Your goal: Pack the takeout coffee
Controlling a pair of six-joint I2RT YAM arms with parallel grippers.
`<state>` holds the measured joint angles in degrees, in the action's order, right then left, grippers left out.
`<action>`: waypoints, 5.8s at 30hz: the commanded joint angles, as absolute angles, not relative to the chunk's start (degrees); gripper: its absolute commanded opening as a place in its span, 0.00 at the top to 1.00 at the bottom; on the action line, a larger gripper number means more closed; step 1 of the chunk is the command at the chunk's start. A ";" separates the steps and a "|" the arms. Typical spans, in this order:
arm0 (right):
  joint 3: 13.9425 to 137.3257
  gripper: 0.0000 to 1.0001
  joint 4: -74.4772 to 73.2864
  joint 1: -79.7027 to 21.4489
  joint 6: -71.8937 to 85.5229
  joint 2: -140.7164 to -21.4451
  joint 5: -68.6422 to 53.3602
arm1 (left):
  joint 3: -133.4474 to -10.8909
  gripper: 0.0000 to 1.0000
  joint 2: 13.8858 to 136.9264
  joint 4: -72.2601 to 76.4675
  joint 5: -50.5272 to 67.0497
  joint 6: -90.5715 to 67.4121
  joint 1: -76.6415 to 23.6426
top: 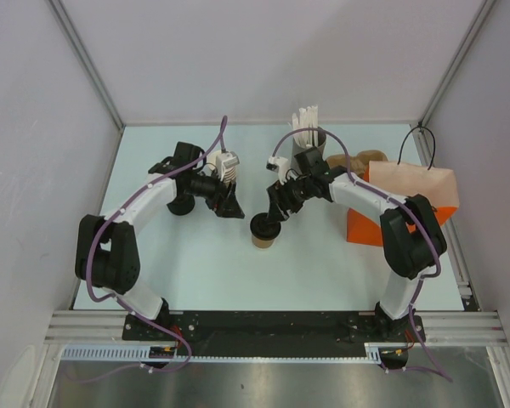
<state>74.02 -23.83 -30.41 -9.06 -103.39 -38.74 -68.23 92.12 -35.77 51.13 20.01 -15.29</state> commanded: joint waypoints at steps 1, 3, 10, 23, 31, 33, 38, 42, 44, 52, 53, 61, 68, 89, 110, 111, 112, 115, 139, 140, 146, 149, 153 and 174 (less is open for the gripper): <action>73.30 0.28 -25.31 -29.97 -11.25 -100.73 -36.38 | -68.47 0.17 89.65 -35.16 51.15 21.09 -14.94; 73.30 0.28 -25.14 -30.41 -11.25 -100.20 -36.91 | -68.20 0.17 89.74 -34.89 51.24 21.09 -14.94; 73.21 0.27 -25.49 -33.04 -12.04 -99.84 -36.39 | -68.03 0.17 90.70 -34.28 51.33 21.18 -14.94; 75.58 0.20 -27.33 -34.54 -13.71 -89.58 -34.98 | -67.41 0.16 91.14 -33.93 51.42 21.36 -14.94; 75.76 0.13 -34.18 -35.07 -25.30 -81.75 -29.19 | -69.69 0.15 89.92 -39.19 46.94 25.04 -14.94; 75.85 0.10 -36.37 -34.98 -28.11 -79.03 -28.66 | -70.05 0.12 88.51 -40.16 44.84 25.57 -14.85; 75.94 0.00 -42.09 -36.39 -34.62 -75.15 -25.49 | -69.09 0.04 81.92 -41.31 40.35 25.66 -14.77; 75.68 0.00 -48.67 -37.18 -38.93 -74.09 -26.28 | -66.80 0.01 76.22 -41.49 37.01 25.58 -14.33; 75.06 0.00 -51.05 -37.97 -41.29 -73.74 -26.63 | -65.40 0.01 74.54 -42.27 35.86 25.84 -13.89; 72.77 0.00 -51.42 -46.66 -49.12 -73.92 -16.71 | -59.26 0.01 65.40 -42.54 31.99 27.51 -9.06; 72.69 0.00 -50.72 -47.98 -50.00 -74.26 -15.92 | -58.37 0.01 64.69 -42.10 32.34 27.60 -8.62; 72.25 0.02 -46.94 -49.22 -60.02 -76.81 -16.43 | -52.74 0.00 61.96 -38.41 31.99 26.54 -7.65; 72.25 0.24 -44.12 -50.19 -62.23 -83.67 -17.05 | -51.68 0.01 62.40 -37.53 32.43 26.28 -7.73; 72.25 0.52 -37.36 -50.71 -61.88 -91.40 -19.95 | -50.45 0.01 64.51 -36.56 32.52 25.93 -7.65; 72.16 0.80 -37.97 -50.80 -61.61 -93.25 -18.02 | -50.01 0.01 65.21 -36.04 32.52 26.02 -7.65; 72.16 0.80 -37.88 -50.97 -61.35 -93.16 -17.84 | -50.01 0.00 65.13 -36.12 32.52 26.02 -7.65; 72.25 0.80 -37.88 -50.98 -61.00 -93.08 -17.58 | -50.01 0.01 65.13 -36.12 32.52 26.02 -7.65; 72.25 0.88 -38.14 -50.98 -60.21 -92.55 -17.40 | -49.92 0.01 64.95 -36.04 32.52 26.02 -7.65; 76.46 1.00 -41.31 -49.40 -34.20 -88.33 -9.66 | -49.83 0.01 64.86 -35.86 32.26 26.01 -7.65; 76.73 1.00 -41.57 -48.44 -33.49 -88.59 -9.93 | -49.83 0.01 64.69 -35.95 32.17 25.93 -7.65; 79.45 1.00 -43.33 -44.92 -27.60 -90.44 -9.85 | -49.83 0.00 64.60 -35.95 32.17 25.84 -7.65; 80.15 1.00 -44.38 -43.95 -25.49 -91.67 -9.32 | -49.83 0.01 64.60 -35.95 31.99 25.84 -7.56; 80.51 1.00 -45.52 -42.54 -23.82 -92.28 -10.89 | -49.75 0.01 64.77 -35.86 31.99 25.84 -7.56; 80.68 0.64 -46.49 -40.69 -24.61 -94.05 -11.77 | -49.57 0.01 65.13 -35.60 31.64 25.93 -7.56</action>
